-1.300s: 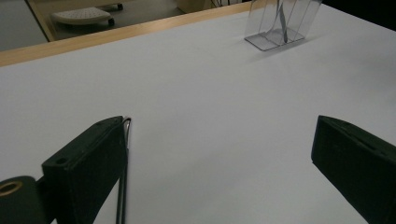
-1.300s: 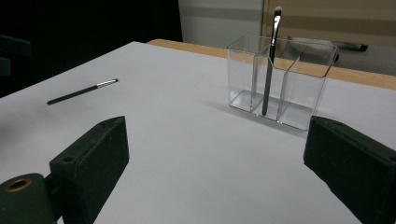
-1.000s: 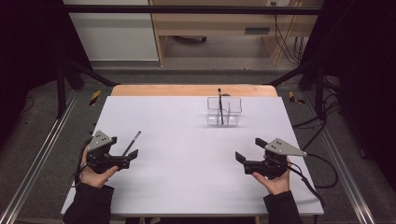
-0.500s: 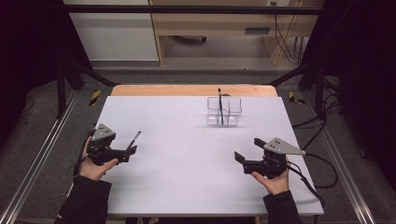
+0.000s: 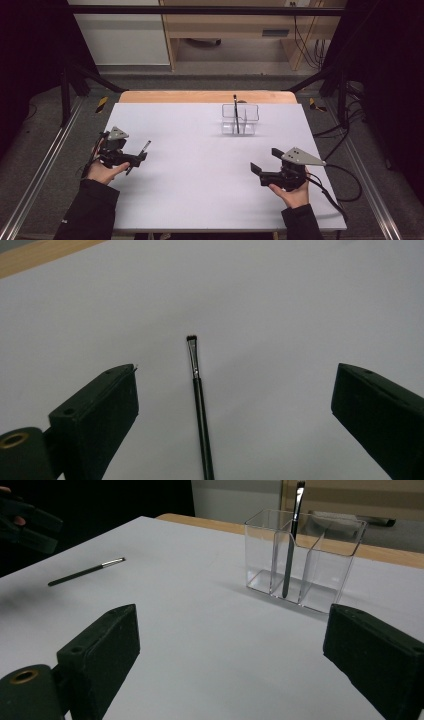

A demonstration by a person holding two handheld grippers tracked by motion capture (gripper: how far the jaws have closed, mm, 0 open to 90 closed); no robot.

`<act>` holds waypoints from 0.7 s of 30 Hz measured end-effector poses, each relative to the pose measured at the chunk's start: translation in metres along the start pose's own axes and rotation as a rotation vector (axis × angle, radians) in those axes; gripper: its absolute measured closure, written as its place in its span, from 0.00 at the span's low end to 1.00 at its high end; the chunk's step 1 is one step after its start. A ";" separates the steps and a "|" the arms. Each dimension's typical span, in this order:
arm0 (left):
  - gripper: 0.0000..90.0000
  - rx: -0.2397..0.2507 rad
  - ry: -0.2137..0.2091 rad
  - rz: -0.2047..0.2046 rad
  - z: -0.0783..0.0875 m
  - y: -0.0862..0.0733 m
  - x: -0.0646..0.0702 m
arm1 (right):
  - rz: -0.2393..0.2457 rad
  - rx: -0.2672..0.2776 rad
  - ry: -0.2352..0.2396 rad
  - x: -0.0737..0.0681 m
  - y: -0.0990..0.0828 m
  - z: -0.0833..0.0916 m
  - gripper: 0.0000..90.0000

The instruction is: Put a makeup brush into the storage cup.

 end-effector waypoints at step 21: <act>0.07 -0.113 0.030 -0.008 -0.025 -0.003 -0.012 | -0.003 0.001 0.008 -0.002 0.000 -0.001 0.10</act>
Point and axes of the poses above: each handheld gripper's, and its own axes: z roughly backward along the jaws, y roughly out of its top, x roughly to its right, the point moved 10 cm from there along -z, roughly forward along the jaws, and after that the axes turned 8 degrees about y, right-handed, at the moved point
